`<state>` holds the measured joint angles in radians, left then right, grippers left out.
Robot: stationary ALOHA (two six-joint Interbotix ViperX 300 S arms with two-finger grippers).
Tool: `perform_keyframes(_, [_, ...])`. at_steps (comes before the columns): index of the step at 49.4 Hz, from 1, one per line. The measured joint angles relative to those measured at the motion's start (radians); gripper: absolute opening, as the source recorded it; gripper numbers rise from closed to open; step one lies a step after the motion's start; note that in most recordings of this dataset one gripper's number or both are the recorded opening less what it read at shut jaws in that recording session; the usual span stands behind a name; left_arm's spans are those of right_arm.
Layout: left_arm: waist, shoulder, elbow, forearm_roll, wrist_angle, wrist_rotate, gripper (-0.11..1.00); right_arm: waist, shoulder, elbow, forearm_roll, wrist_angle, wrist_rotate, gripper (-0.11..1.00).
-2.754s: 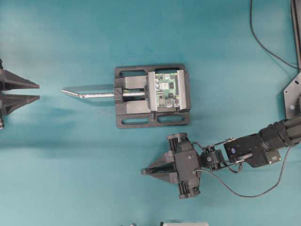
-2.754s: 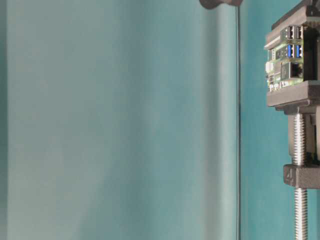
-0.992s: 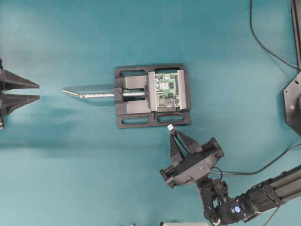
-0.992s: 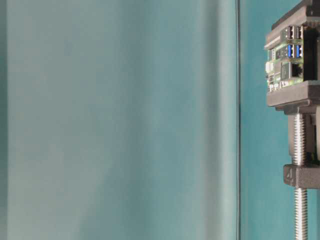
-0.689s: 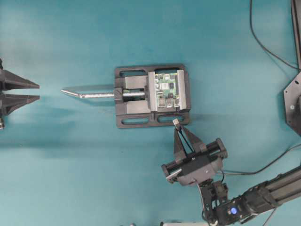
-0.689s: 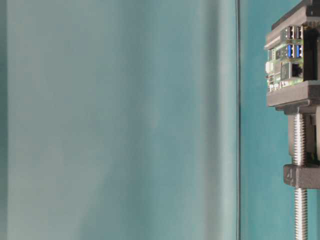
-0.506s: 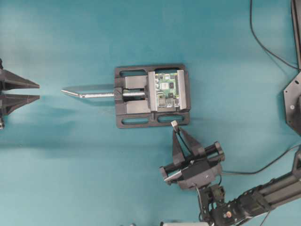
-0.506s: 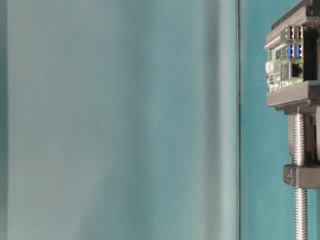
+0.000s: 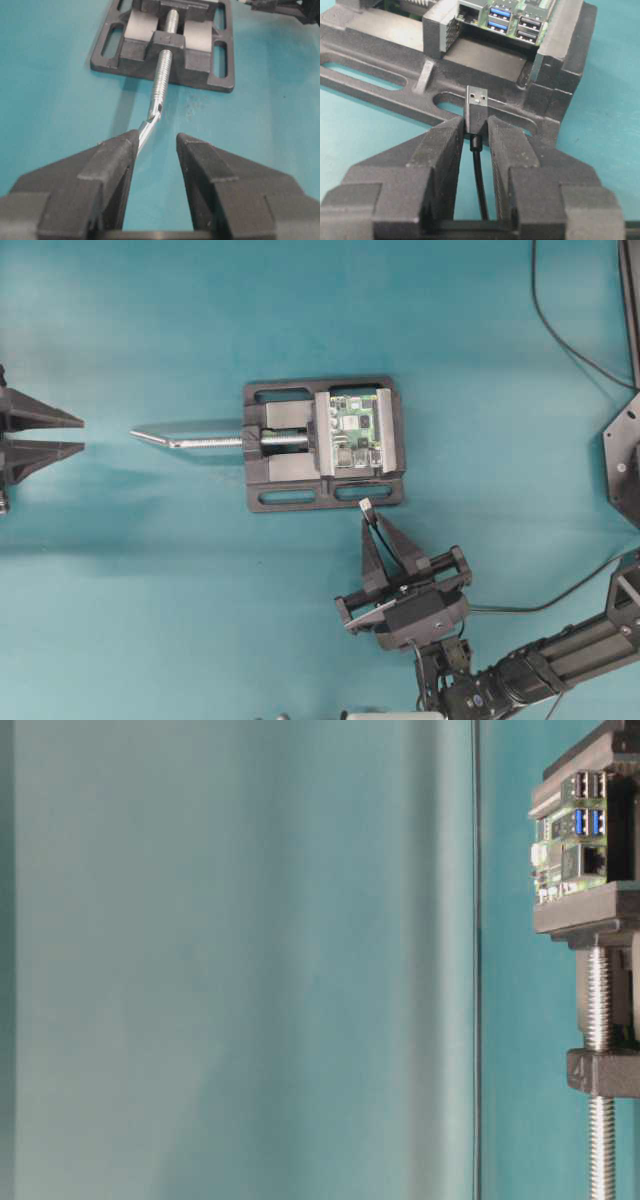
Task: Insert the USB into the fixed PCB.
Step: 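Move the right gripper to align the USB plug with a PCB port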
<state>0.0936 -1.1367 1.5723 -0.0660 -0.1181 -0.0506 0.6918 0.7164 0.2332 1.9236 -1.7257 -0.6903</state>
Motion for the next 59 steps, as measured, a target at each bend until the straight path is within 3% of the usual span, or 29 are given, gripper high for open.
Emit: perform_keyframes(59, [0.002,0.000,0.000,0.000,0.000,0.000,0.52,-0.074,-0.034,-0.032,0.057,-0.044,-0.043,0.21])
